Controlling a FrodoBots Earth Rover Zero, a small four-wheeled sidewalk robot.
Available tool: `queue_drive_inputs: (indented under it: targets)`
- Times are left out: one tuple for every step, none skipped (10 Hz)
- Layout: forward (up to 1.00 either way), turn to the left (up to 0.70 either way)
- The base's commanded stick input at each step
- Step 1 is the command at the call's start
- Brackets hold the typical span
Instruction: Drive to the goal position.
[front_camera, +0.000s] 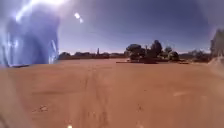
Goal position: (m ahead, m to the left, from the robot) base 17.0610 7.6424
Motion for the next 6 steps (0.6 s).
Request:
queue_drive_inputs:
  targets:
    - [0.70,0.35]
    - [0.70,0.35]
    - [0.70,0.31]
    - [0.70,0.14]
    - [0.70,0.00]
    - [0.70,0.00]
